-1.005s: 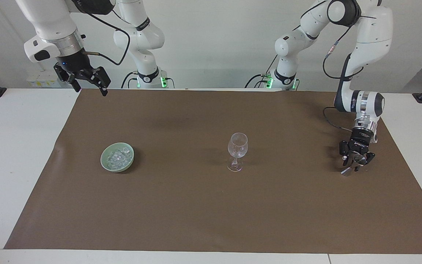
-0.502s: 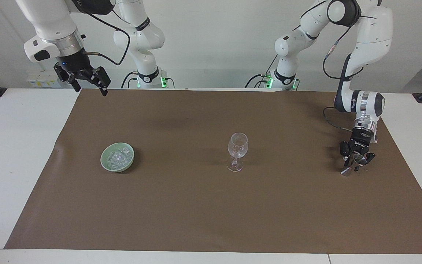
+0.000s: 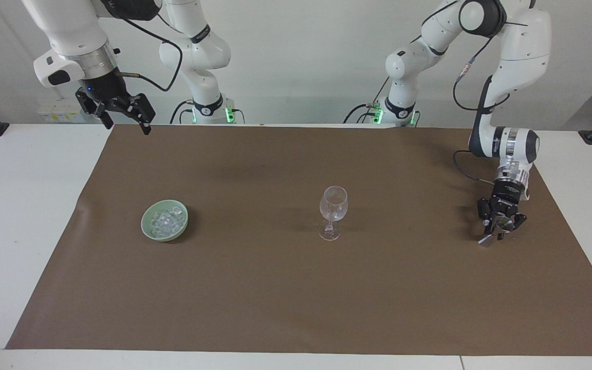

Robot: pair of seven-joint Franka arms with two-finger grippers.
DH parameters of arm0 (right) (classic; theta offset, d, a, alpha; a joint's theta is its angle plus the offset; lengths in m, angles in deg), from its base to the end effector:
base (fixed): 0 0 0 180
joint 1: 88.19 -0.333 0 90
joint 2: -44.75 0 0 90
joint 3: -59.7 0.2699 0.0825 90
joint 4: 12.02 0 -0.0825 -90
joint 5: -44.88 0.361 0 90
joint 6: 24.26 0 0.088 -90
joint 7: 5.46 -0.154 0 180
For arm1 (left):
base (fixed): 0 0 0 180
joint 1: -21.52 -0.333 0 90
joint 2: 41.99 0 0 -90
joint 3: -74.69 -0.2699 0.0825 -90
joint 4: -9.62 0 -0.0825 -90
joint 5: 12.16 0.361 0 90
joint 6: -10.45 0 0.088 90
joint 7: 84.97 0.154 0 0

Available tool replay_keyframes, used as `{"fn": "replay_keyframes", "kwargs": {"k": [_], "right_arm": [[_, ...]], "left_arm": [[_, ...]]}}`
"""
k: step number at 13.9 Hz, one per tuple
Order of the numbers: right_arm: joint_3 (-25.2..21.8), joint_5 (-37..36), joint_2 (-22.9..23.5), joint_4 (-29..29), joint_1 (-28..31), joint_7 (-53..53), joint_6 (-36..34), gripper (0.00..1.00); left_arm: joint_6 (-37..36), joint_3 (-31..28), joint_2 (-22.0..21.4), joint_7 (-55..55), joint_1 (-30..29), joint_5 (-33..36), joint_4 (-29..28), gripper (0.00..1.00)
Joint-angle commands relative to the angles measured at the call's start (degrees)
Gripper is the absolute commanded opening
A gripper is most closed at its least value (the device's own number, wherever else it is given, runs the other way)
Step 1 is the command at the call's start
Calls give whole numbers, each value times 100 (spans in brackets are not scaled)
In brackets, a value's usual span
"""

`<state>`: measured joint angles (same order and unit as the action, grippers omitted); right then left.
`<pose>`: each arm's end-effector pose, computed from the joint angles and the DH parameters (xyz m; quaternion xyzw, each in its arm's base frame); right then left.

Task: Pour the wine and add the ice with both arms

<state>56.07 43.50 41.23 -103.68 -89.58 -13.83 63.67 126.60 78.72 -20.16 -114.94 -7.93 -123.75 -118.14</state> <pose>0.5108 -0.0245 0.5473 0.9956 -0.0928 -0.0014 0.0102 0.5256 0.1459 0.1781 0.2075 0.7431 -0.1915 0.6067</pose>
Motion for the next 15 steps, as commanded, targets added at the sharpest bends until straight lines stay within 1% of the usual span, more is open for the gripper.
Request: {"fn": "replay_keyframes", "kwargs": {"k": [1, 7, 15], "right_arm": [[28, 130, -131, -124, 60, 91, -57, 100], [28, 130, -131, -124, 51, 91, -57, 100], [28, 130, -131, -124, 60, 91, -57, 100]], "left_arm": [[-75, -51, -57, 97, 80, -179, -91, 37], [-66, -51, -57, 88, 98, -223, -91, 35], [-57, -51, -48, 88, 98, -223, -82, 31]]}}
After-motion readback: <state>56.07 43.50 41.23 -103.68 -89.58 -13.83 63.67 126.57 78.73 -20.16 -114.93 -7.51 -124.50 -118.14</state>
